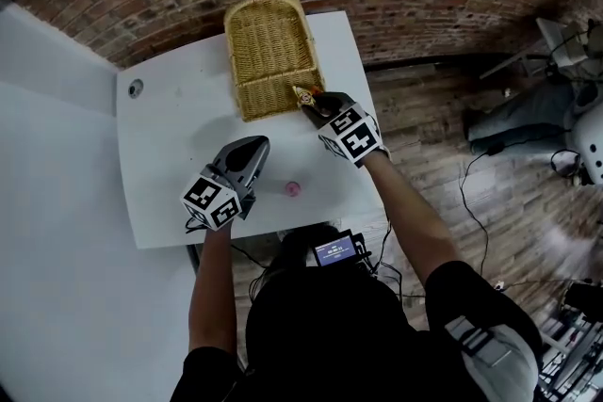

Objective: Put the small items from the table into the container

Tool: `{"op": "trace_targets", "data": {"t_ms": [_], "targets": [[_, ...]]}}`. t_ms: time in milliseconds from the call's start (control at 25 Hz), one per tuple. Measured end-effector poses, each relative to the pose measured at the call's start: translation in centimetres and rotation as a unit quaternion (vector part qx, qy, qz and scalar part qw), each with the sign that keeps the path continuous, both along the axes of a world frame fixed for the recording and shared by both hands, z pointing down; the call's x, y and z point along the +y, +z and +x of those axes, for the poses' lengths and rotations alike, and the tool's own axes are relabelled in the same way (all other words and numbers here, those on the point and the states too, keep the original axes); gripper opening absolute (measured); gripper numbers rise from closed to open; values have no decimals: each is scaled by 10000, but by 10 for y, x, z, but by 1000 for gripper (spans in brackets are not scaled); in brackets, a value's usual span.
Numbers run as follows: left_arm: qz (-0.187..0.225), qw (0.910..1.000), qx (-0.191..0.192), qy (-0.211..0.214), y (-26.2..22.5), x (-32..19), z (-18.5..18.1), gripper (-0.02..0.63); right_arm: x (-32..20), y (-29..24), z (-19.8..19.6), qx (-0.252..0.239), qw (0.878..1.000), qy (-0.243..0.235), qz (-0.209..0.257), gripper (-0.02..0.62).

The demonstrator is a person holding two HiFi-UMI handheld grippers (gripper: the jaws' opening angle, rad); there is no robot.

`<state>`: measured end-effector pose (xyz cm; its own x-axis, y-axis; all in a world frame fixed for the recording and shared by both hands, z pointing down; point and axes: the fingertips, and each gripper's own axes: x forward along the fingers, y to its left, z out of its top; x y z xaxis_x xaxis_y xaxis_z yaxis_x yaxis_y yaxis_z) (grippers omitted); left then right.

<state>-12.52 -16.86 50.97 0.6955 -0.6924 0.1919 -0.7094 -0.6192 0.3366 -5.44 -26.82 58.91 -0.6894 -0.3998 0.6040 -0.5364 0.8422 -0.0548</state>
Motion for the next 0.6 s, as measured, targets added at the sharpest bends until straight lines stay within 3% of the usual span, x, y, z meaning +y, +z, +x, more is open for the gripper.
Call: {"op": "trace_targets", "data": {"t_ms": [600], "targets": [[-138,9998,56,-114,10,-7,-7,9,-40,16,-20,127,9999,-33,7,100]]}}
